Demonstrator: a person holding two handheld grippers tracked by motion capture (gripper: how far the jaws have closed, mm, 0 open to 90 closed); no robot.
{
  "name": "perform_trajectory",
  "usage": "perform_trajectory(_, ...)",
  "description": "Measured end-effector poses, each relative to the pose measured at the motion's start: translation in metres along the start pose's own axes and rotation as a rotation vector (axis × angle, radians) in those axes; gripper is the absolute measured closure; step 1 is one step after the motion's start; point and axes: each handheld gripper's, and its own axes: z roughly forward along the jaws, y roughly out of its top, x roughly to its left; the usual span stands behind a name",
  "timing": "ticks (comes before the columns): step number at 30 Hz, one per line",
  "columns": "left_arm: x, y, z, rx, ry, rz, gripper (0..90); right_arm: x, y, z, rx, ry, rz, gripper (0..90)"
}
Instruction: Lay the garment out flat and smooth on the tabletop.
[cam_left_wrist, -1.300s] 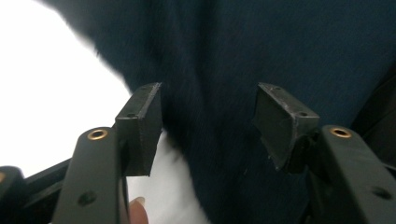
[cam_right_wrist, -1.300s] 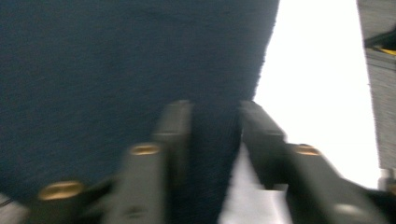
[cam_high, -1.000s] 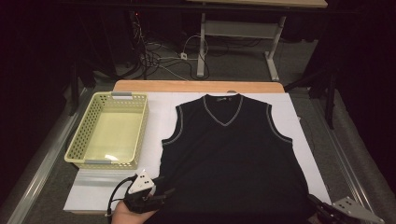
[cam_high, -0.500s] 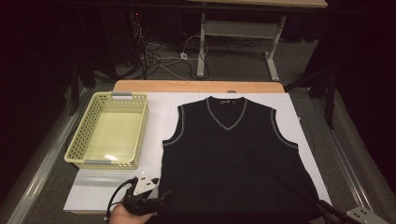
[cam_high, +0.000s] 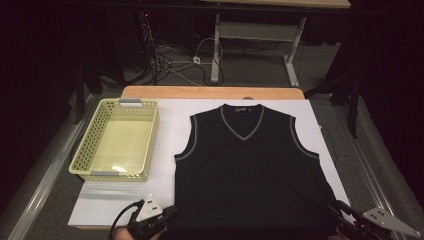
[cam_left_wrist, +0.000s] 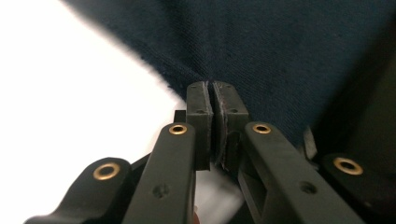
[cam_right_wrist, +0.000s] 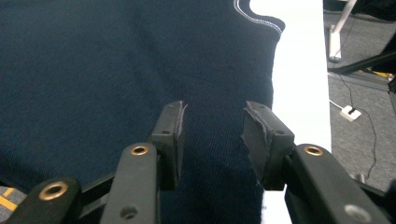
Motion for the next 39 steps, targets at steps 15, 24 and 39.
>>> perform_trajectory(15, 0.009, 0.002, -0.004, 0.035, -0.020, 0.005, 83.8, -0.003, -0.010, 0.006, 0.071, -0.020, 0.030, 46.2)
perform_trajectory(24, 0.013, 0.009, 0.000, 0.031, -0.029, 0.021, 82.6, 0.003, -0.013, -0.004, 0.092, -0.024, -0.028, 87.8)
perform_trajectory(39, 0.012, 0.008, -0.016, -0.032, -0.024, -0.006, 74.4, -0.002, -0.013, -0.020, 0.052, 0.012, 0.008, 69.4)
